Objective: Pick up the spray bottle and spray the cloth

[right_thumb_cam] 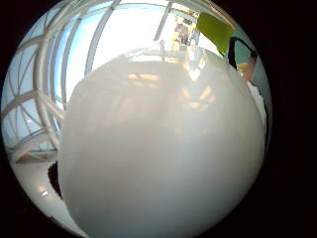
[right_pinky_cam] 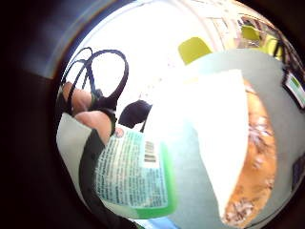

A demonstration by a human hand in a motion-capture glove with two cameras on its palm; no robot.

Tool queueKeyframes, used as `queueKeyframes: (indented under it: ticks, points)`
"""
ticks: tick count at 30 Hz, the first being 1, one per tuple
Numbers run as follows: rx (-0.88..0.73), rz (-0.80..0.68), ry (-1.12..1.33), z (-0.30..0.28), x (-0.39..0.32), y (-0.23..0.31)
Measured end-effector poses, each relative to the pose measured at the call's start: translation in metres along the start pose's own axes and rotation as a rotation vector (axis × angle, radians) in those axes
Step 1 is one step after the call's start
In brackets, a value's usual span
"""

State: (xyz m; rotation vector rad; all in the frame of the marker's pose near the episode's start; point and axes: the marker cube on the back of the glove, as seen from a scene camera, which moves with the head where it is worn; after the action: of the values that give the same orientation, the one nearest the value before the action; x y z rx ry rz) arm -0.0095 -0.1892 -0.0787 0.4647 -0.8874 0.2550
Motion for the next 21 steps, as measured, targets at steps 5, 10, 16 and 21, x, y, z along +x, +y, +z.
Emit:
queueKeyframes:
  ticks: [5, 10, 16, 21]
  points:
    - [-0.035, -0.066, -0.114, 0.074, 0.004, 0.001]
    - [-0.026, -0.086, -0.167, 0.135, 0.012, 0.006]
    - [-0.083, -0.096, -0.152, 0.179, 0.022, 0.014]
    - [-0.115, -0.089, -0.146, 0.194, 0.029, 0.019]
